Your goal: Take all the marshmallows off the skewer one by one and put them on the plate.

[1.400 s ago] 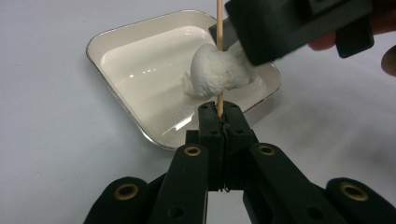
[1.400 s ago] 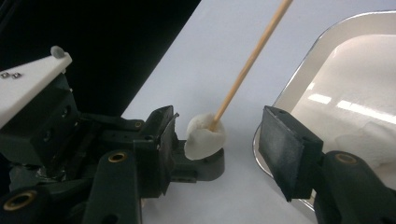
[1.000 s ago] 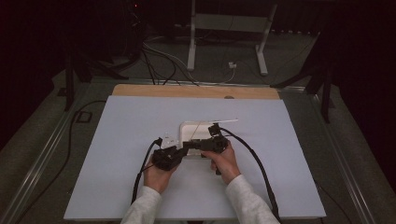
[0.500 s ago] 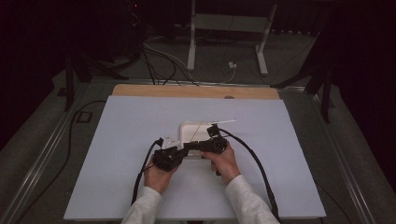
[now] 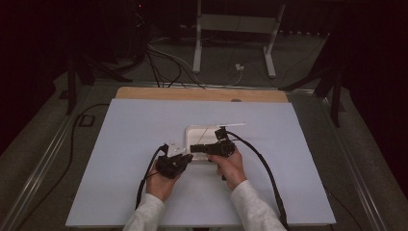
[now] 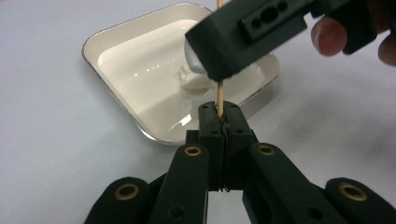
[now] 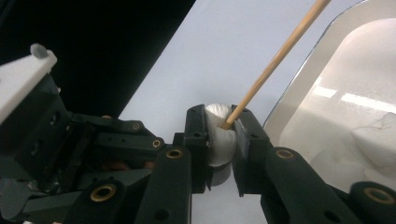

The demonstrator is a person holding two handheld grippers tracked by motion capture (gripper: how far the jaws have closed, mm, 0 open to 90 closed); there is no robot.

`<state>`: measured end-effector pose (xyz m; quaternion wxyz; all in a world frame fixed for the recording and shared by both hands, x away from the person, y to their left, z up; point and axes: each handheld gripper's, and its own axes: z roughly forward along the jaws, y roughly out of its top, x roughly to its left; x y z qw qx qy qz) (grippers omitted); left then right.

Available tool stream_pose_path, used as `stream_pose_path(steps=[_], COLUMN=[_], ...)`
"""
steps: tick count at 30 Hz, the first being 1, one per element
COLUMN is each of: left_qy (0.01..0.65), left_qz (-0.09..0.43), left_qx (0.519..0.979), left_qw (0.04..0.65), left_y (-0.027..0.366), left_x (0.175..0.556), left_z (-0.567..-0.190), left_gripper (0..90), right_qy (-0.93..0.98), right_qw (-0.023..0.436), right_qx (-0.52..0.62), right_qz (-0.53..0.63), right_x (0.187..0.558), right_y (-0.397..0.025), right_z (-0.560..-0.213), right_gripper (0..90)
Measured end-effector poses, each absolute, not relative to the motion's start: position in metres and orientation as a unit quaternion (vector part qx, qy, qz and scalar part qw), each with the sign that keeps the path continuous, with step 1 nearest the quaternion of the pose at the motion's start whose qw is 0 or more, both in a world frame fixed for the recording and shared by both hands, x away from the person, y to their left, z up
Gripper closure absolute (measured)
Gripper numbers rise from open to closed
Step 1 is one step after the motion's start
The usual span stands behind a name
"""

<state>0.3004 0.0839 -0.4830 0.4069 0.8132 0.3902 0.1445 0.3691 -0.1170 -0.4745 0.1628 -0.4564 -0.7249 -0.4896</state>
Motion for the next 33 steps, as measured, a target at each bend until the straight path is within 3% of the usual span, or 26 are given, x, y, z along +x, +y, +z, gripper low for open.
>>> stream_pose_path(steps=[3, 7, 29, 33], left_qy=[0.385, 0.376, 0.364, 0.377], left_qz=[0.149, 0.142, 0.15, 0.148], left_qx=[0.825, 0.827, 0.833, 0.835], left_qw=[0.386, 0.393, 0.388, 0.373], left_y=[0.087, 0.093, 0.097, 0.11], left_x=[0.296, 0.291, 0.28, 0.276], left_z=[-0.491, -0.496, -0.484, -0.492], left_gripper=[90.0, 90.0, 90.0, 90.0], right_qy=[-0.71, -0.683, -0.673, -0.645], right_qw=[0.139, 0.142, 0.152, 0.122], right_qx=[-0.472, -0.492, -0.494, -0.517], right_qz=[-0.505, -0.521, -0.528, -0.549], right_x=[0.371, 0.383, 0.393, 0.399], right_y=[-0.126, -0.153, -0.157, -0.178], right_z=[-0.47, -0.461, -0.463, -0.454], right_gripper=[79.9, 79.9, 79.9, 80.5])
